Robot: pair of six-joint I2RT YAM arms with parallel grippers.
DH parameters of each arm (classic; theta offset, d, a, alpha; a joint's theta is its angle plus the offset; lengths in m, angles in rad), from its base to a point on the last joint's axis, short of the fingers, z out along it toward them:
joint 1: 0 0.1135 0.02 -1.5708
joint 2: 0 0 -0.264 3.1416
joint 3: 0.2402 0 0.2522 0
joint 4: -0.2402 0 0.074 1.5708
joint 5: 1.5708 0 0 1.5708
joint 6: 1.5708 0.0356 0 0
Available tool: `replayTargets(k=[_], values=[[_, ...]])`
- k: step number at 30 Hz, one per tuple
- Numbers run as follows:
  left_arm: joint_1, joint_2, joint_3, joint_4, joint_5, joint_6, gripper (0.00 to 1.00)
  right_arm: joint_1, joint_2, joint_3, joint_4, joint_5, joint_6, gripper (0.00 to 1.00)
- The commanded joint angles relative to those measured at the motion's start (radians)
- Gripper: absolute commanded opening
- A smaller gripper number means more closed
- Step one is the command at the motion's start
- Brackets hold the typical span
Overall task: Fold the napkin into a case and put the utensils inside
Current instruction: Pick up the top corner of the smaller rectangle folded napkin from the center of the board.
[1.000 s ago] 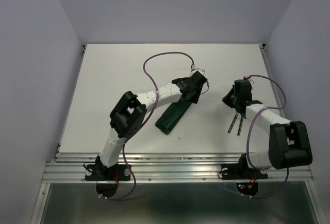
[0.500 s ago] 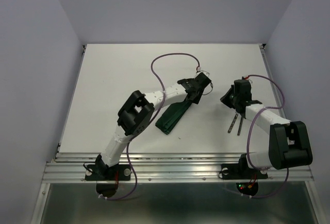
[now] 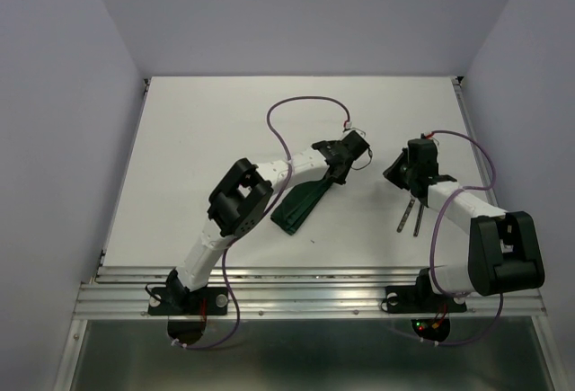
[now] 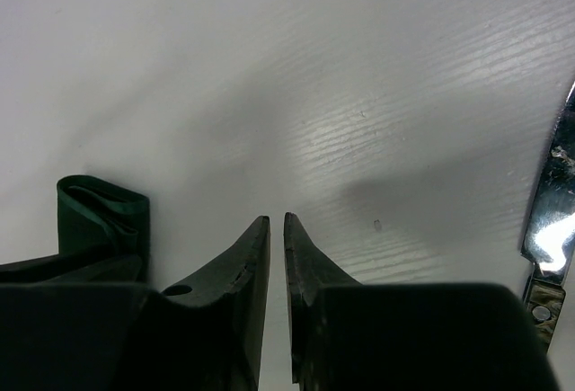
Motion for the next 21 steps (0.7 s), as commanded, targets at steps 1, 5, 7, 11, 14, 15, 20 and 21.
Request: replayTargets(k=[1,5,7,11,14,15,20,21], values=[[-0.009,-0.009,0.050,-0.012,-0.031,0.016,0.37,0.000,-0.005,0.013,0.025,-0.007,-0.001,0.18],[-0.009,-0.011,0.053,-0.018,-0.035,0.021,0.25,0.000,-0.002,0.015,0.025,-0.012,-0.001,0.17],[-0.009,-0.017,0.051,-0.021,-0.031,0.021,0.21,0.000,-0.003,0.015,0.025,-0.018,-0.001,0.18],[-0.009,-0.054,0.019,-0.003,0.001,0.034,0.08,0.000,0.004,0.024,0.027,-0.047,-0.030,0.17],[0.002,-0.084,-0.008,0.017,0.052,0.044,0.00,0.000,0.014,0.036,0.039,-0.142,-0.081,0.18],[0.007,-0.094,-0.016,0.023,0.088,0.044,0.00,0.000,0.015,0.039,0.041,-0.177,-0.090,0.19],[0.066,-0.192,-0.142,0.112,0.227,0.022,0.00,0.024,0.017,0.061,0.032,-0.222,-0.157,0.23],[0.076,-0.210,-0.162,0.129,0.271,0.011,0.00,0.044,0.015,0.064,0.028,-0.222,-0.163,0.24]])
